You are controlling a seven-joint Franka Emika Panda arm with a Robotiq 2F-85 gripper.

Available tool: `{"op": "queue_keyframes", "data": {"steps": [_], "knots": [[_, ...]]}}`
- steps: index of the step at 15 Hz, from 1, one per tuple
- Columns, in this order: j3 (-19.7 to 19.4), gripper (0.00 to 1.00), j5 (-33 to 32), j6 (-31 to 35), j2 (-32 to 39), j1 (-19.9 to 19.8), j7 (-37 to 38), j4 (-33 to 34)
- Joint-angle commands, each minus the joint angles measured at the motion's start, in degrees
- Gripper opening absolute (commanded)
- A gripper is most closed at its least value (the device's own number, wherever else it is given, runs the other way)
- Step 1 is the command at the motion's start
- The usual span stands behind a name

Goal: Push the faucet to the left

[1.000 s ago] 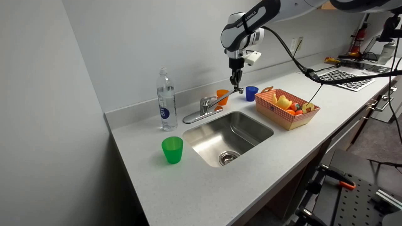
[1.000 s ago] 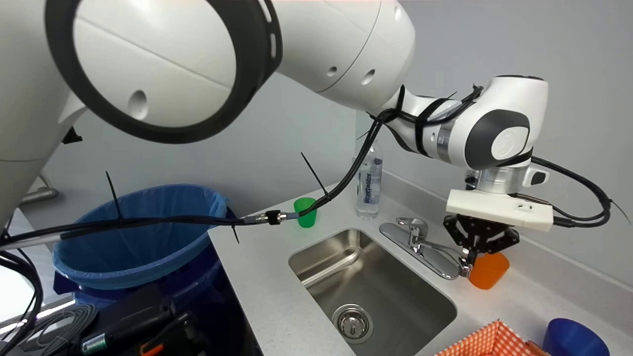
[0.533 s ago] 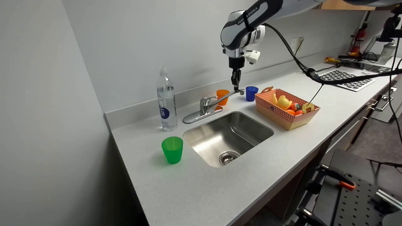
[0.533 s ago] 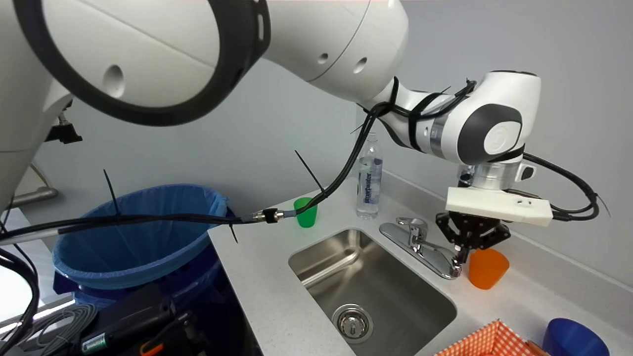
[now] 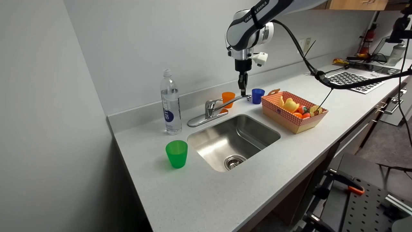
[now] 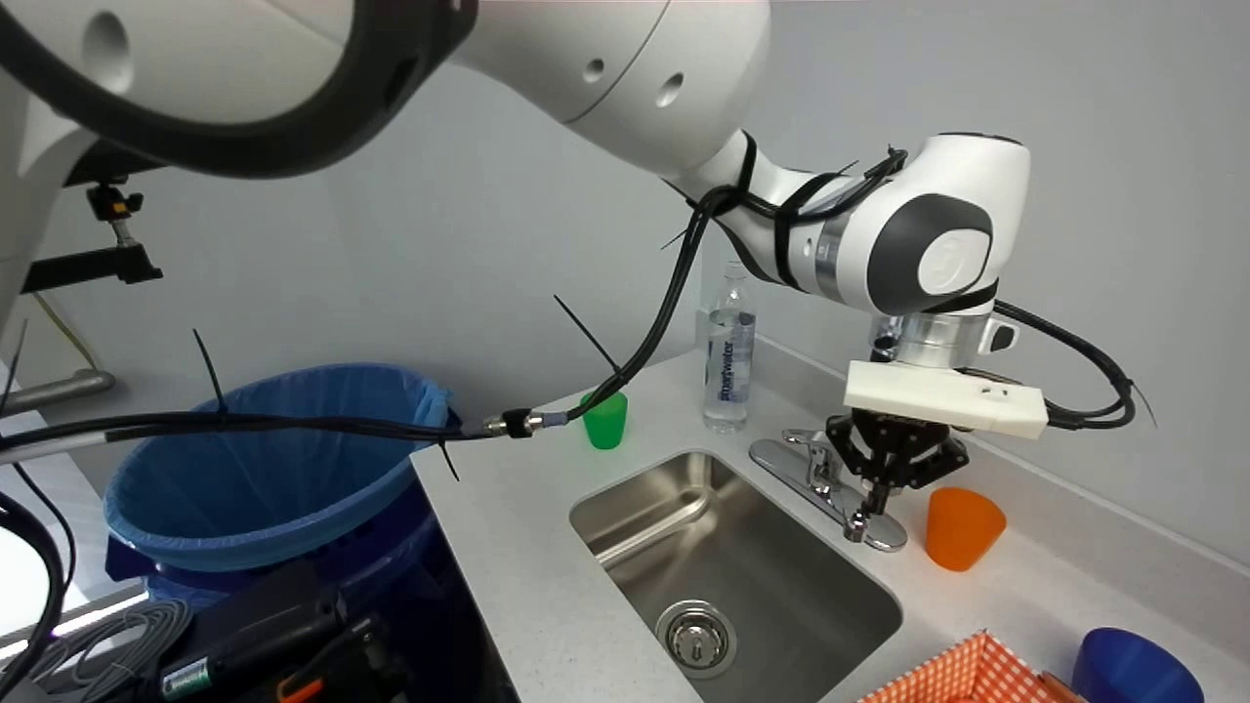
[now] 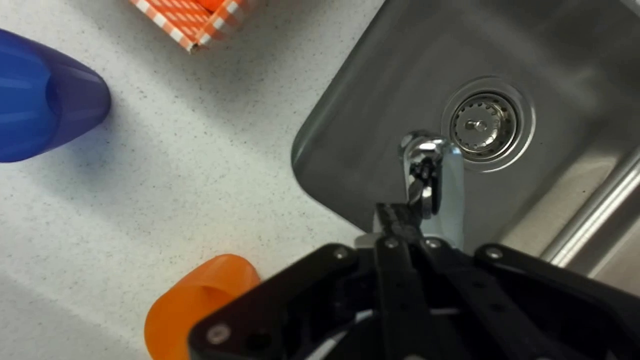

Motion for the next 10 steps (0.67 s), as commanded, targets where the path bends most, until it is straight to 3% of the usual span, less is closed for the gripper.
{"op": "queue_keyframes", "data": {"steps": [1, 6, 10], "knots": [[0.1, 0.00, 3.0, 1.0, -5.3, 1.2, 4.1, -6.4], [0.6, 0.00, 6.5, 7.3, -8.9, 2.4, 10.7, -11.0], [-0.2, 0.00, 6.0, 9.9, -7.7, 3.5, 13.9, -8.4]]}}
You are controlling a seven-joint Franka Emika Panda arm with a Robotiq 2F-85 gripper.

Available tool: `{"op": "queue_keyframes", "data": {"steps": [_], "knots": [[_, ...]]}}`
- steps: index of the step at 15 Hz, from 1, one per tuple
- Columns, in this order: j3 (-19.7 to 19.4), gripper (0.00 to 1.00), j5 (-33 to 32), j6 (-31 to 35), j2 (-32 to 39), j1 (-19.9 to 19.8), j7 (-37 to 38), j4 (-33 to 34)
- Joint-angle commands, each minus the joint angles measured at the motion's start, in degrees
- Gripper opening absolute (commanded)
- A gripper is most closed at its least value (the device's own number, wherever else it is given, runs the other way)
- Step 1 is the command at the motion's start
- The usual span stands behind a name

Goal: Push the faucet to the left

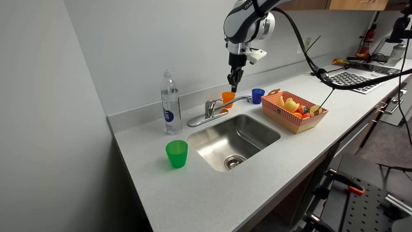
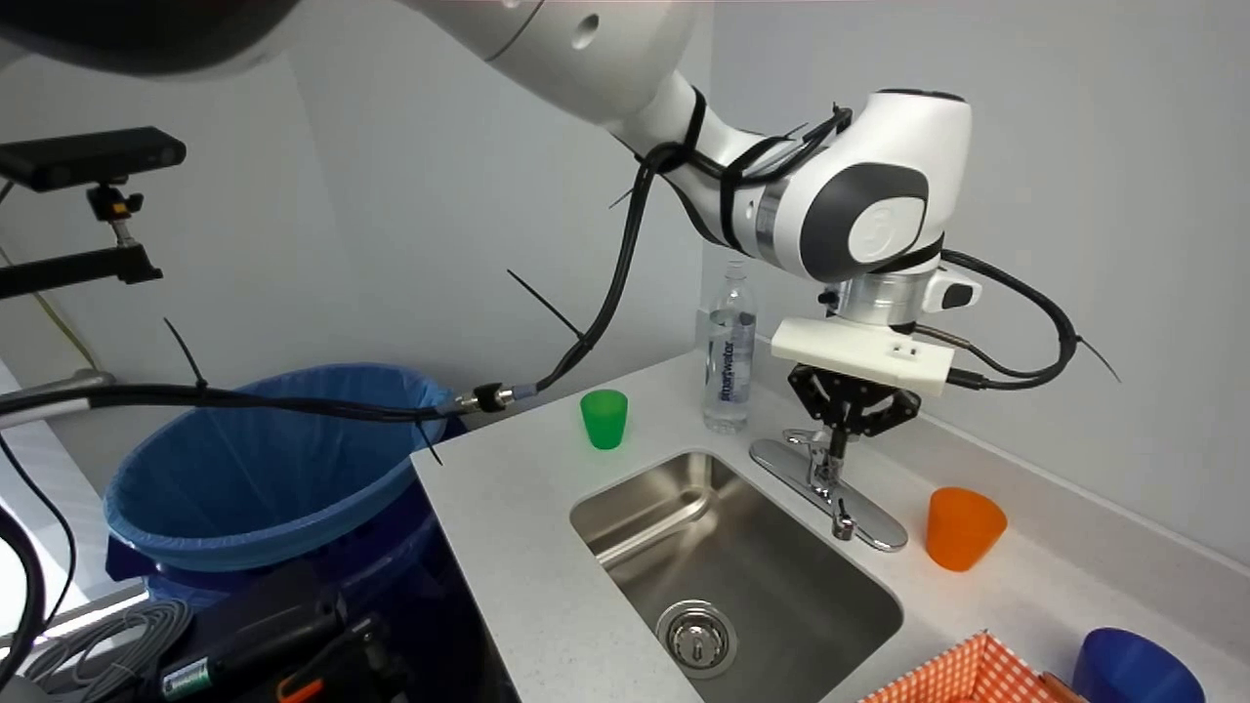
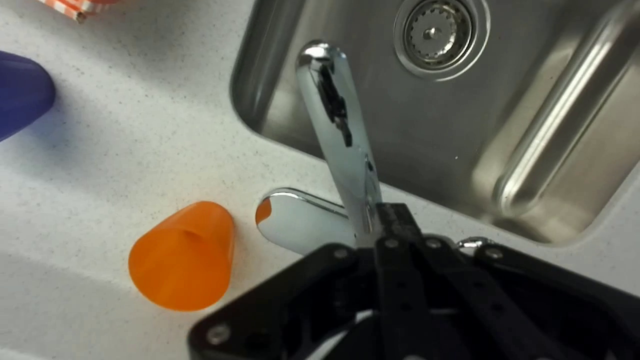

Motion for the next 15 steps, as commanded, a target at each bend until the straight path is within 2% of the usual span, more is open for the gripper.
{"op": "queue_keyframes", "data": {"steps": [1, 8, 15], "knots": [[-1.3, 0.00, -0.3, 2.5, 0.0, 0.7, 1.8, 0.9], [-4.7, 0.00, -5.8, 2.6, 2.4, 0.3, 0.9, 4.0], [-4.7, 0.00, -4.0, 6.6, 4.2, -0.2, 4.4, 0.1]]}}
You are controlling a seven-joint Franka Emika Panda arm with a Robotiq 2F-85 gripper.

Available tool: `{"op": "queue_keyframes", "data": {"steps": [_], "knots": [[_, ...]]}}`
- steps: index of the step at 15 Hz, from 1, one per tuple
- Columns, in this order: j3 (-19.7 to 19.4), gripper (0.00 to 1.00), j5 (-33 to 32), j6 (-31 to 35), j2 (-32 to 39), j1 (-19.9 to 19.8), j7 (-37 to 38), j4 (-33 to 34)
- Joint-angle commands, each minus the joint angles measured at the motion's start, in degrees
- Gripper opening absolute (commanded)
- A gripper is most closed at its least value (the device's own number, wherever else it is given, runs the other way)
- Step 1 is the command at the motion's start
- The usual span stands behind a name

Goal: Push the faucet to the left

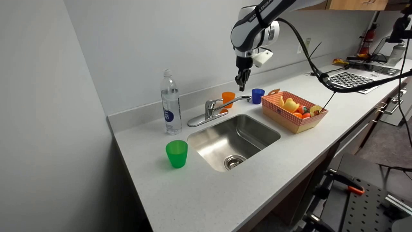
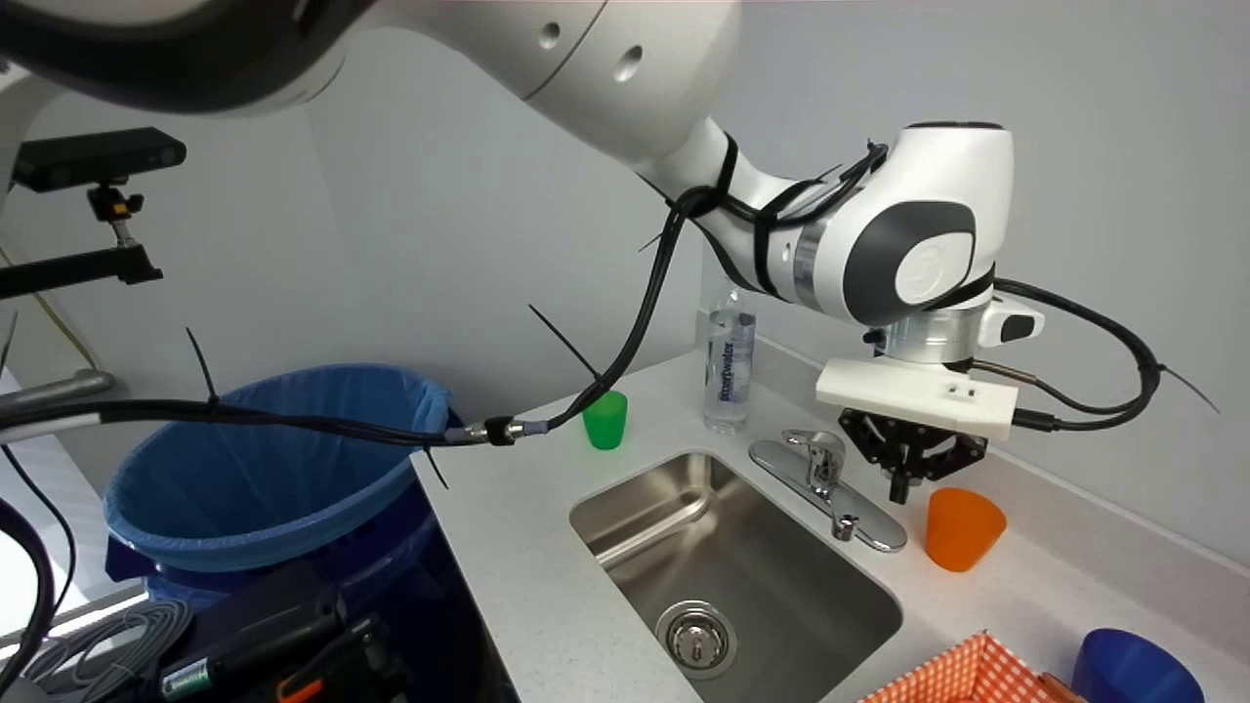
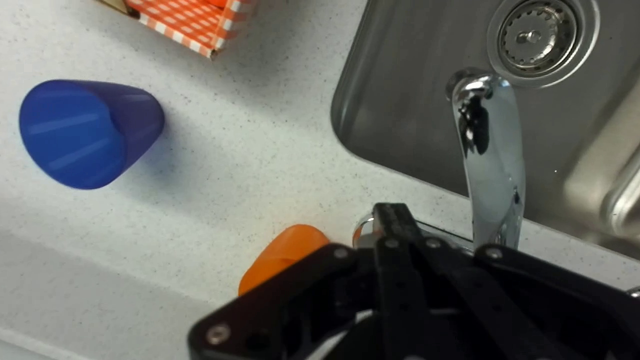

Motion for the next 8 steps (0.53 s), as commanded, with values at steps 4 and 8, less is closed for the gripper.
{"op": "queue_keyframes", "data": {"steps": [4, 8], "knots": [[0.2, 0.00, 0.5, 1.7, 1.5, -0.4, 2.5, -2.3], [2.6, 0.00, 3.3, 0.5, -2.3, -1.2, -0.6, -6.0]]}}
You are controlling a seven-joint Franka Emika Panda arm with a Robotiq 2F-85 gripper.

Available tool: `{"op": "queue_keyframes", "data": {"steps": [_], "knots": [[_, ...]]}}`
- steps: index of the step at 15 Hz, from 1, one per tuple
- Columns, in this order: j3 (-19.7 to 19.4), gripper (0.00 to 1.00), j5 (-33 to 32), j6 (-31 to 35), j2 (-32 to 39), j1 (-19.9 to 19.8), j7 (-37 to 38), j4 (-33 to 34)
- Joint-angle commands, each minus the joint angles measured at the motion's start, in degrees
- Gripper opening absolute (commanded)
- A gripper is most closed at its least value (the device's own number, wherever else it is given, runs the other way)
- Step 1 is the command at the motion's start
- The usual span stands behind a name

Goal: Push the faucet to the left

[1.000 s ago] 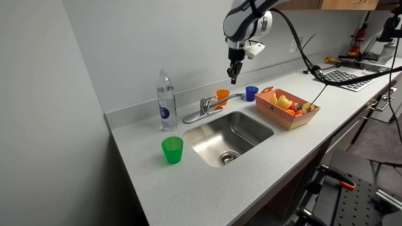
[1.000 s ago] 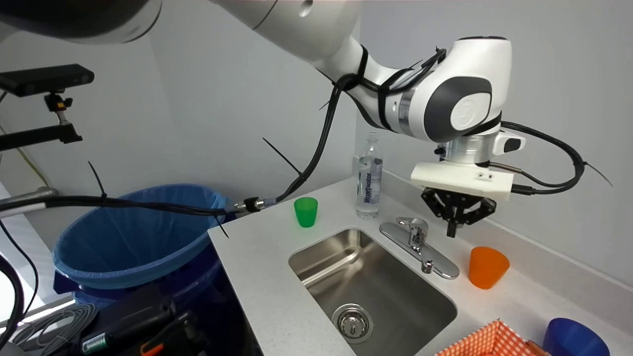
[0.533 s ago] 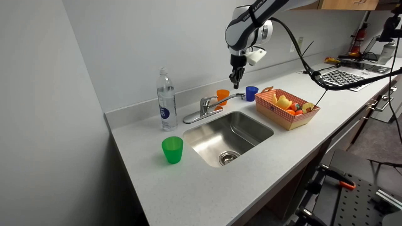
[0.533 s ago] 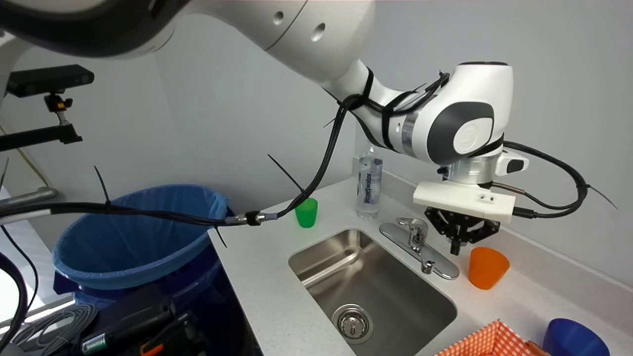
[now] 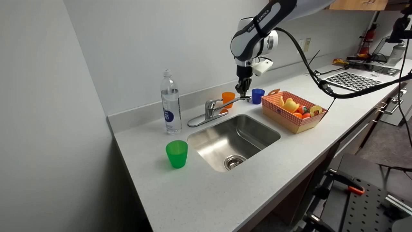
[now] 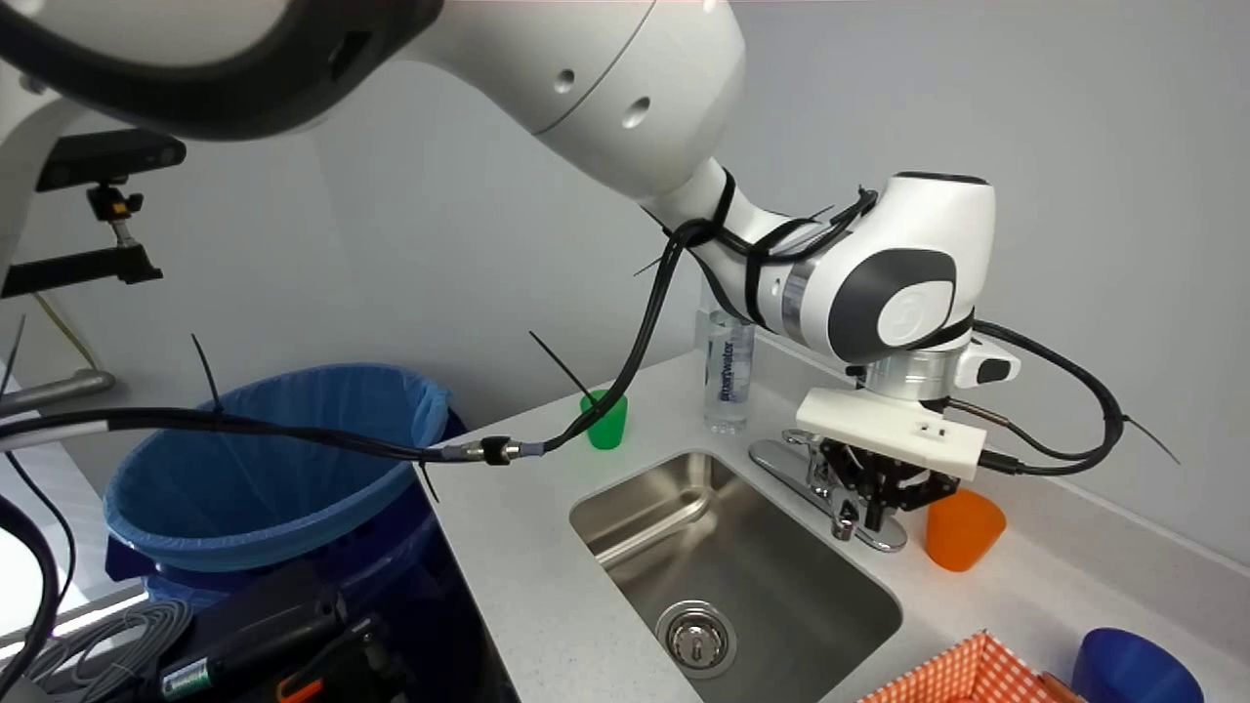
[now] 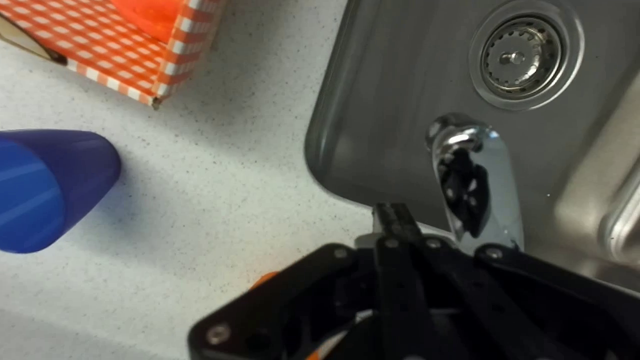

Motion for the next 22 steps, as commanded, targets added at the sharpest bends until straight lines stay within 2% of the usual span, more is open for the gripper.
{"op": "queue_keyframes", "data": {"steps": [1, 11, 22], "knots": [[2.5, 0.00, 2.6, -0.5, -5.1, -1.0, -2.6, -5.2], [2.5, 0.00, 2.9, -2.4, -12.2, -0.2, -3.5, -14.0], [3.2, 0.00, 7.7, -1.2, -16.8, 0.3, -3.6, -20.4]]}}
